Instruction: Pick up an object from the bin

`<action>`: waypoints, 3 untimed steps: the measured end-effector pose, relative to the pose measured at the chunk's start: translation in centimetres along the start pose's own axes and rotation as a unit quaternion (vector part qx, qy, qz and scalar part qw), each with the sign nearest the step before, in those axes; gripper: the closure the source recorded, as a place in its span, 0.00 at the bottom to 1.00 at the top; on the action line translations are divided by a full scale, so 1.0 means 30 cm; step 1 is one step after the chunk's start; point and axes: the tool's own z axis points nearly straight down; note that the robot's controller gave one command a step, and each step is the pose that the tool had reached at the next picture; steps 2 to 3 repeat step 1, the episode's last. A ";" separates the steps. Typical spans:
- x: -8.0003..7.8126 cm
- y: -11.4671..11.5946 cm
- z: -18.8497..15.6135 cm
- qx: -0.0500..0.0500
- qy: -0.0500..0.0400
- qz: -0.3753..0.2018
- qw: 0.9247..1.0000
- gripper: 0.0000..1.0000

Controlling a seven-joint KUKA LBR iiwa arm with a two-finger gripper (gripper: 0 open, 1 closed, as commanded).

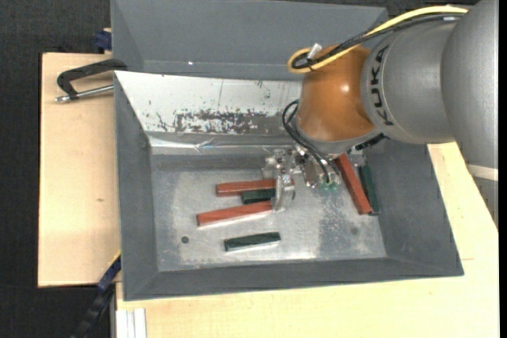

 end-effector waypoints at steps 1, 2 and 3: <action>0.002 -0.070 -0.452 0.001 -0.004 0.000 1.000 1.00; 0.002 -0.070 -0.452 0.001 -0.004 0.000 1.000 1.00; 0.002 -0.070 -0.452 0.001 -0.004 0.000 1.000 1.00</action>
Offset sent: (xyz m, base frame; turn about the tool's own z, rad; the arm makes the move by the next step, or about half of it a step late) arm 0.0000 0.0000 0.0000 0.0000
